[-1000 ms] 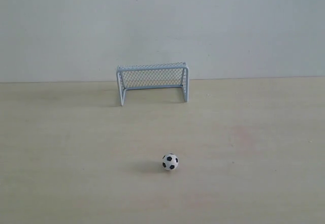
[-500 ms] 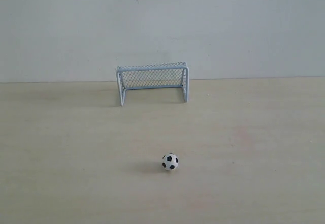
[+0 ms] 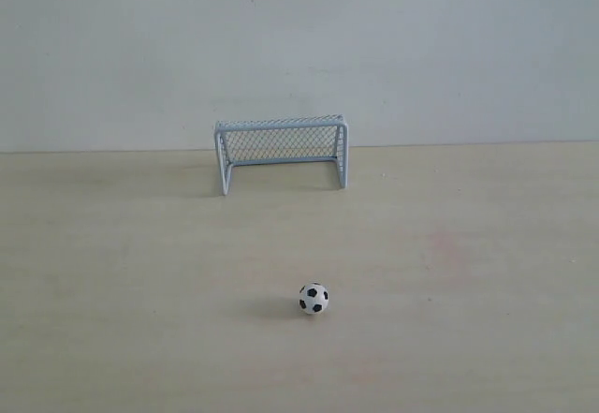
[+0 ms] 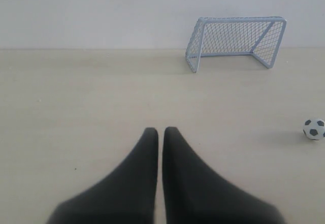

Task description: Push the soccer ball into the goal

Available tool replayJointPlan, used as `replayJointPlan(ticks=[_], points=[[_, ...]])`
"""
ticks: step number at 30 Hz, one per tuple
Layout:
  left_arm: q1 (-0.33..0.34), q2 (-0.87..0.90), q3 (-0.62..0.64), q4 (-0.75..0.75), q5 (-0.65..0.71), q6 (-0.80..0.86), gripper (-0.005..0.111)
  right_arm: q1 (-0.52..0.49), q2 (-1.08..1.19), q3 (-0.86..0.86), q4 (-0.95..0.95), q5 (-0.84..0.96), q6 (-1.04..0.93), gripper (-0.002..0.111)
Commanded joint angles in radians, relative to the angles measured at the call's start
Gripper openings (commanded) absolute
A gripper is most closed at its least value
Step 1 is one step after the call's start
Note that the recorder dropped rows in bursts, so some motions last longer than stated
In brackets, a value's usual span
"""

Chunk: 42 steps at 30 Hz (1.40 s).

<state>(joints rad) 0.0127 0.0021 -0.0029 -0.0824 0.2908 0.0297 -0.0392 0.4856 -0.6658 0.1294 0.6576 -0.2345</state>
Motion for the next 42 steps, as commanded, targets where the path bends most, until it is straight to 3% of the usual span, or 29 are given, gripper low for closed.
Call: replayJointPlan(ticks=[1,7,13,18,25,29,35,39,42], points=[[0.004,-0.002,0.003,-0.002,0.001,-0.002,0.004,0.002,0.004,-0.008,0.007,0.003,0.02,0.0],[0.004,-0.002,0.003,-0.002,0.001,-0.002,0.004,0.002,0.064,-0.008,-0.021,-0.165,0.218,0.0],[0.004,-0.002,0.003,-0.002,0.001,-0.002,0.004,0.002,0.311,-0.033,-0.025,-0.173,0.203,0.0],[0.004,-0.002,0.003,-0.002,0.001,-0.002,0.004,0.002,0.57,-0.18,0.09,-0.005,-0.09,0.0],[0.004,-0.002,0.003,-0.002,0.001,-0.002,0.004,0.026,0.821,-0.422,0.448,0.235,-0.561,0.0],[0.004,-0.002,0.003,-0.002,0.001,-0.002,0.004,0.145,0.92,-0.559,0.41,0.316,-0.627,0.0],[0.004,-0.002,0.003,-0.002,0.001,-0.002,0.004,0.394,1.064,-0.762,0.131,0.442,-0.641,0.0],[0.004,-0.002,0.003,-0.002,0.001,-0.002,0.004,0.547,1.15,-0.813,-0.066,0.478,-0.74,0.0],[0.004,-0.002,0.003,-0.002,0.001,-0.001,0.004,0.613,1.194,-0.813,-0.106,0.509,-0.853,0.0]])
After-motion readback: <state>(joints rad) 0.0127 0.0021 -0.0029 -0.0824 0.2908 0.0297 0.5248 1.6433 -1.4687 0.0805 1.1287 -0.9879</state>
